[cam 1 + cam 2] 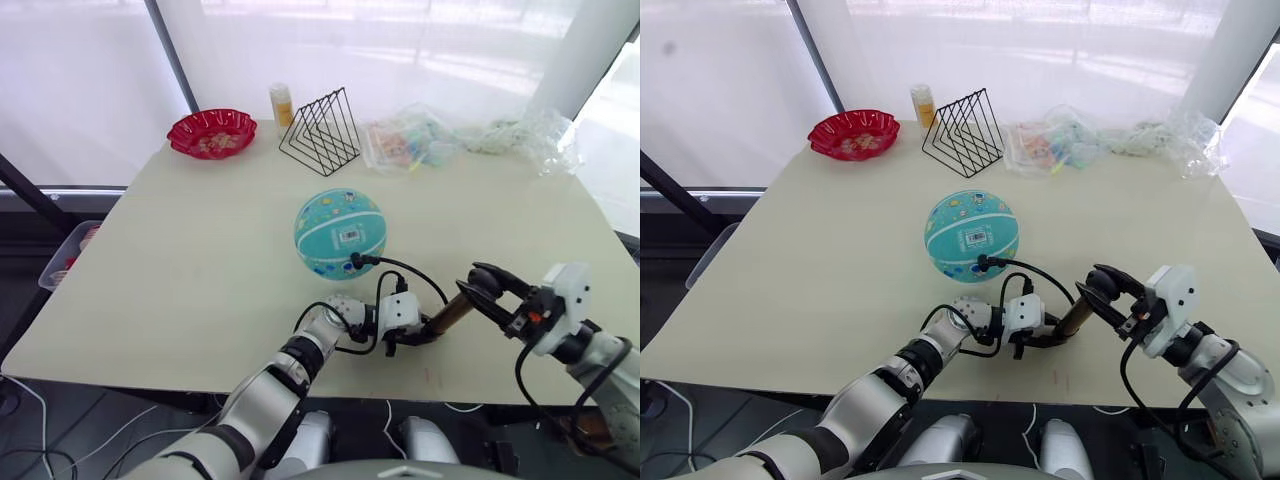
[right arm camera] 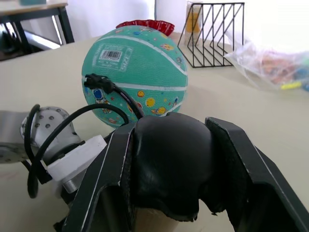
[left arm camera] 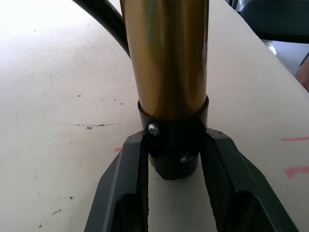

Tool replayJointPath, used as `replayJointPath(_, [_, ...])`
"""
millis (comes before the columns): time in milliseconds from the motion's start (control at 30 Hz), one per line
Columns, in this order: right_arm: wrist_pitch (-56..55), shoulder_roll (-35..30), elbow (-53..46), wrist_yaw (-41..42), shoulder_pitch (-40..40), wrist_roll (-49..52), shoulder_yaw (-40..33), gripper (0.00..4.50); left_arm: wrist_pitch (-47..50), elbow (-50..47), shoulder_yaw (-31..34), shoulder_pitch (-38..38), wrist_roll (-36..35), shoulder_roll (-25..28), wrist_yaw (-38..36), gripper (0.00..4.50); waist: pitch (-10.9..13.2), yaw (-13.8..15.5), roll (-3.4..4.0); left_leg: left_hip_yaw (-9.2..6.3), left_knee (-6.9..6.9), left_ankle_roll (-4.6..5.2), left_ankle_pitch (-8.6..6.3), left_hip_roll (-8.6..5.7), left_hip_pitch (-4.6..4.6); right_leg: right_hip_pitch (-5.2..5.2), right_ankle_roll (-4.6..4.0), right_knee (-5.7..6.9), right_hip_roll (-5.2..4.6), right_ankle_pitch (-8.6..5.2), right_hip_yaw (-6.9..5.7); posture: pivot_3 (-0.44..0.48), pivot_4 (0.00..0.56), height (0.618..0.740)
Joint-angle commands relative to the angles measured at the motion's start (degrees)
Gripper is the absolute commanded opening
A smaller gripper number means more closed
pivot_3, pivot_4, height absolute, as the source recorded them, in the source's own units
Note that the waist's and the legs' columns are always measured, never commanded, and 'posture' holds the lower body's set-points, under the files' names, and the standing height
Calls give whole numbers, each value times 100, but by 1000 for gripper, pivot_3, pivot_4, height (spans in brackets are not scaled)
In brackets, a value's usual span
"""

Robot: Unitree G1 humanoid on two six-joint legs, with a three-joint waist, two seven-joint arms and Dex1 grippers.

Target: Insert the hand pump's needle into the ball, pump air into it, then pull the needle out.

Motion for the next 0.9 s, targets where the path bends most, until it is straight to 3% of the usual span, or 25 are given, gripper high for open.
replayJointPath(33, [365, -341, -574, -120, -320, 1016, -981, 1633, 260, 525, -337, 342, 481, 201, -153, 1035, 14, 0, 22, 2, 1, 0, 0, -1, -2, -2, 0, 0, -1, 0, 1, 0, 150, 740])
replayJointPath(233, [1047, -1302, -819, -325, -818, 2626, -2504, 1633, 262, 533, -337, 304, 478, 248, -172, 1035, 42, 8, 30, 3, 4, 1, 1, -2, -23, -18, -8, 0, -3, 6, 0, 0, 150, 740])
replayJointPath(433, [1460, -1676, -848, -516, -1000, 3132, -2941, 1633, 256, 535, -340, 302, 483, 256, -192, 1035, 80, 23, 8, -7, 9, 2, 1, -6, -51, -31, -22, -1, -8, 15, -14, 0, 150, 740])
replayJointPath(567, [1376, -1102, -919, -384, -424, 2206, -1904, 1633, 262, 531, -340, 291, 477, 227, -191, 1035, 57, 19, -25, -9, 12, 2, 1, -7, -73, -49, -22, -1, -9, 15, -17, 0, 150, 740])
replayJointPath(700, [877, -838, -282, -60, 152, 519, -465, 1633, 280, 536, -341, 295, 470, 215, -185, 1035, 10, -11, -80, -7, 11, 2, 0, -6, -47, -36, -21, -1, -4, 15, -13, 0, 150, 740])
replayJointPath(767, [587, -669, 34, 29, 264, 103, -91, 1633, 280, 542, -333, 289, 474, 209, -169, 1035, -8, -22, -102, -2, -6, 1, -2, -3, 3, 3, 3, -2, -3, -3, -8, 0, 150, 740])
replayJointPath(900, [-24, -316, 755, 153, 241, -637, 558, 1633, 283, 545, -324, 293, 478, 198, -135, 1035, -50, -78, -111, -1, -5, 0, -3, 2, 15, 8, 7, -2, -1, -4, -5, 0, 150, 740])
